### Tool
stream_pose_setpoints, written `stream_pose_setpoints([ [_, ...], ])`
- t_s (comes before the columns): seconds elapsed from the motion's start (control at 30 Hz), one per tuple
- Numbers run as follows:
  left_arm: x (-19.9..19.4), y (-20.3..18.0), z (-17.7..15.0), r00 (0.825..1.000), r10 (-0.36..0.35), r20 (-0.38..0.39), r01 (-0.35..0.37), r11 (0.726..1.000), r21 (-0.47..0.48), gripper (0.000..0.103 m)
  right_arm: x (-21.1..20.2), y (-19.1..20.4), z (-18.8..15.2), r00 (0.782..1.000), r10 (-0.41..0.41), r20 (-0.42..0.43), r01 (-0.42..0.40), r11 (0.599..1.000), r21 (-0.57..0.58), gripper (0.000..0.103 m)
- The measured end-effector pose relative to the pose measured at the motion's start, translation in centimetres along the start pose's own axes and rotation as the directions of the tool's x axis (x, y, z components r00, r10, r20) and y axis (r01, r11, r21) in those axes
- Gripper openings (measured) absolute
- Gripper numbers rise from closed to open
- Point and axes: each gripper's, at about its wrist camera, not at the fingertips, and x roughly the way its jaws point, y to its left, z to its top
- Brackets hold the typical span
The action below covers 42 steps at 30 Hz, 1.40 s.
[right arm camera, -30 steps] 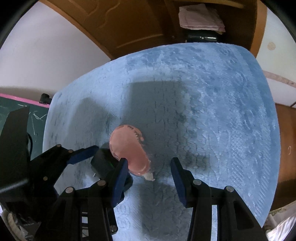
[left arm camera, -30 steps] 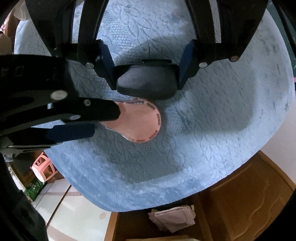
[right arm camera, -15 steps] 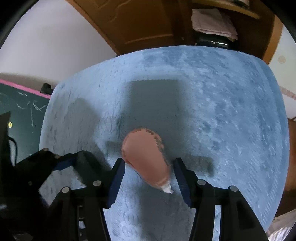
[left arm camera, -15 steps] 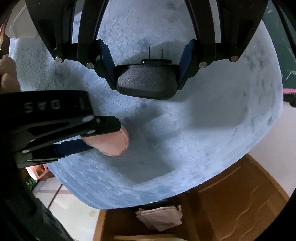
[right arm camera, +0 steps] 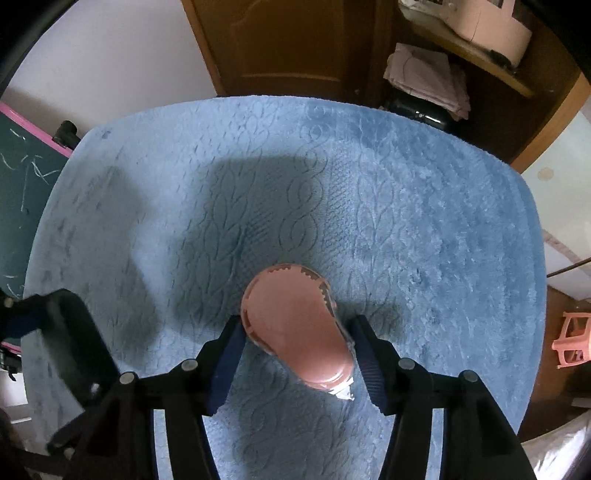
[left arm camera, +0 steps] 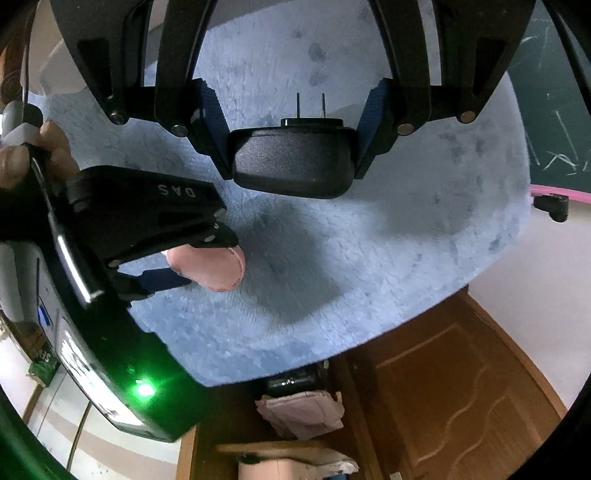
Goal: Organize rigid objects
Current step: 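Carry the black charger and pink case over the white tray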
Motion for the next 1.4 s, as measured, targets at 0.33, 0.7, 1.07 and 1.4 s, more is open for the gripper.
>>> stream_pose_setpoints([
  [0.33,-7.7,0.4,-1.7,0.996,0.003,0.093,-0.003,1.000,-0.005,0.065,-8.7,0.0,-3.6,0.993,0.026,0.115,-0.030,0.999,0.028,0.059],
  [0.7,-17.5,-1.9,-8.3,0.981,-0.043,0.187,0.040,0.999,0.017,0.065,-20.1,0.9,-12.9,0.975,0.004,0.221,-0.028,0.994,0.105,0.059],
  [1.07,-20.9,-5.4,-16.6,0.975,-0.045,0.217,0.038,0.999,0.037,0.065,-27.2,5.8,-21.1,0.952,-0.040,0.303,-0.001,0.991,0.135,0.059],
  [1.4,-15.6,-6.5,-22.9,0.999,-0.011,0.045,0.010,0.999,0.037,0.065,-25.9,8.9,-27.5,0.963,-0.069,0.262,0.028,0.987,0.157,0.059],
])
